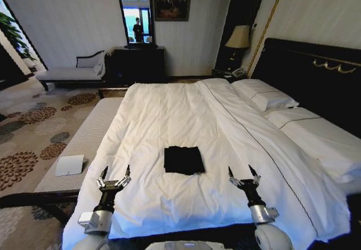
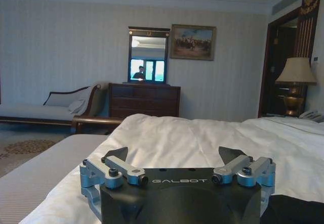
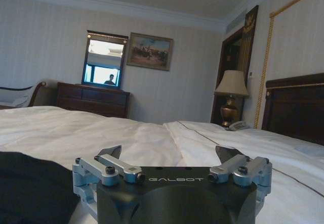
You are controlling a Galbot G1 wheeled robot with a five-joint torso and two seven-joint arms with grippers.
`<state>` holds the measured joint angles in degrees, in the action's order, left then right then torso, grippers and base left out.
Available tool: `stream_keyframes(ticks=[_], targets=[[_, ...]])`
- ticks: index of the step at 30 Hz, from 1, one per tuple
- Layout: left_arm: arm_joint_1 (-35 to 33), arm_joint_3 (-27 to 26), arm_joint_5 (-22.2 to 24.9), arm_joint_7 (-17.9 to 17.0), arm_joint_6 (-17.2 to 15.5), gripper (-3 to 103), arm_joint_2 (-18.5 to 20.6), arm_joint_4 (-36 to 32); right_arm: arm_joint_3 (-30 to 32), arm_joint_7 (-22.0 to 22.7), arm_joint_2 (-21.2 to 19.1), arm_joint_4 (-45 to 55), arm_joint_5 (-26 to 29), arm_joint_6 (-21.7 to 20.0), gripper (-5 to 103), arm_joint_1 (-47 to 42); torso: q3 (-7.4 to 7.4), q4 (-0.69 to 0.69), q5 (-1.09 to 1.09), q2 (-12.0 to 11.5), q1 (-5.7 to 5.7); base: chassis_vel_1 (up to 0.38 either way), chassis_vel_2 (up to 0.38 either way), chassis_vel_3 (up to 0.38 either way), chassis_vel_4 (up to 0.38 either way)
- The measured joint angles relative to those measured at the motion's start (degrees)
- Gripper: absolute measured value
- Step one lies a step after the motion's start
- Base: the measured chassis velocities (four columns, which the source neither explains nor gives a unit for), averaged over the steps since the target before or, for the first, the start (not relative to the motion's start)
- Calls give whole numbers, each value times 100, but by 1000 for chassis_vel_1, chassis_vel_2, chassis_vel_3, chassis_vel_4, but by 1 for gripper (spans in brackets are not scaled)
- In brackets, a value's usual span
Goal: Fold the clothes on the bed.
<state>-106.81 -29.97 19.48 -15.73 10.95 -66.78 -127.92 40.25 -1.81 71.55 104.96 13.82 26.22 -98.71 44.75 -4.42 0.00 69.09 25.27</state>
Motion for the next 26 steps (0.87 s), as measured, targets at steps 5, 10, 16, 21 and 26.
stream_keyframes(ticks=[5,10,16,21,26], targets=[[0,0,0,0,0,100,0,0,11,-2,-8,-127,-32,127,100,-39,0,0,0,0,0,0,0,0,0],[0,0,0,0,0,100,0,0,15,4,-26,-154,-54,127,100,-19,0,1,0,0,0,0,0,0,0],[0,0,0,0,0,100,0,0,8,10,-29,-162,-55,117,100,-4,0,0,0,-1,0,0,0,0,0],[0,0,0,0,0,100,0,0,1,13,-31,-165,-55,110,100,2,0,0,0,-1,0,0,0,0,0],[0,0,0,0,0,100,0,0,-3,15,-33,-166,-55,104,100,7,0,0,0,-1,1,0,0,0,0]])
